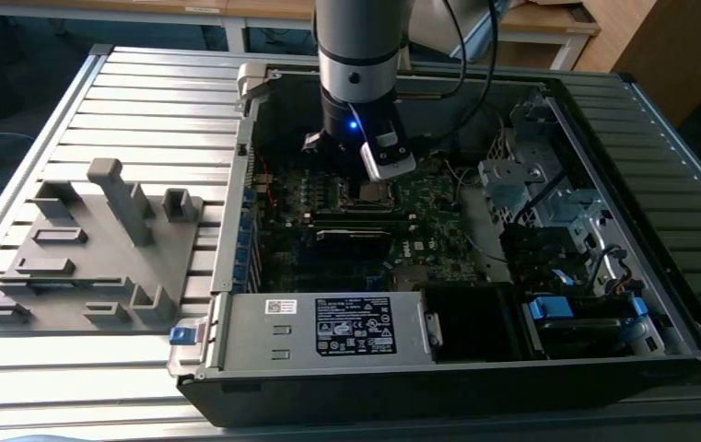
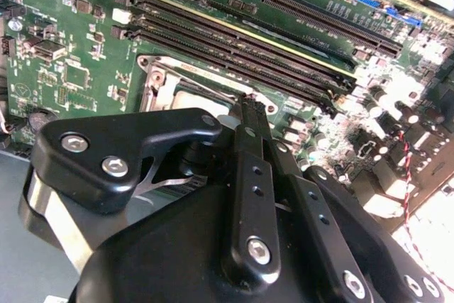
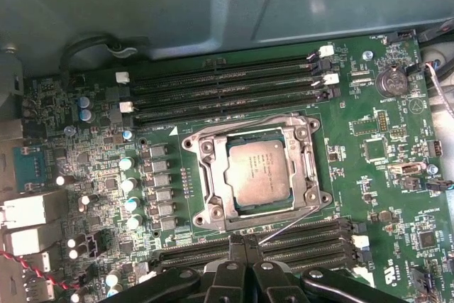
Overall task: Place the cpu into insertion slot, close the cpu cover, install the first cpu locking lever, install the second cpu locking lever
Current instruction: 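Install the second cpu locking lever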
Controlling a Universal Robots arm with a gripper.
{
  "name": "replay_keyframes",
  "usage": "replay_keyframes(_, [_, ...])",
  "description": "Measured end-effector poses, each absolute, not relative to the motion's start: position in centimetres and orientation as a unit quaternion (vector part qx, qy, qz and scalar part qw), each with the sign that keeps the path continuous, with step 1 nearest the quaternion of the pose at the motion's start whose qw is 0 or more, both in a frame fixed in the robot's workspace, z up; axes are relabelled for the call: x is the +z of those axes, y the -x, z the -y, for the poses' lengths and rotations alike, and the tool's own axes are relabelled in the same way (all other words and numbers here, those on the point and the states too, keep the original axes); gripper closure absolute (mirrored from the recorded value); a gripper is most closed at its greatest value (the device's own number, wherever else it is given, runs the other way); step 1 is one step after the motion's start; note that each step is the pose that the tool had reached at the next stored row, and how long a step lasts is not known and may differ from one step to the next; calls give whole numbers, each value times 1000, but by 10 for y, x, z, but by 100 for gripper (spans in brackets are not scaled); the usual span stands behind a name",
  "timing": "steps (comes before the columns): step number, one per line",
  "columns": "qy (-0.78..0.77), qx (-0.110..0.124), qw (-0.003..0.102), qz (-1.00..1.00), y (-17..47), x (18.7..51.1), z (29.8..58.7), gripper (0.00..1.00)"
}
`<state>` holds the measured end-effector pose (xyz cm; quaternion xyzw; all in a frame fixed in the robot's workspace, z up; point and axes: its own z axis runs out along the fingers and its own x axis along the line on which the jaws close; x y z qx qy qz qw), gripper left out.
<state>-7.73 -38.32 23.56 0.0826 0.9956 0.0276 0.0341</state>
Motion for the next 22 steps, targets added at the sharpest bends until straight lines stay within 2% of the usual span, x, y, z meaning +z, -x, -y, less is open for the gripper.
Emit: replay_keyframes(22, [-83,28,34,-996,78,232,384,89])
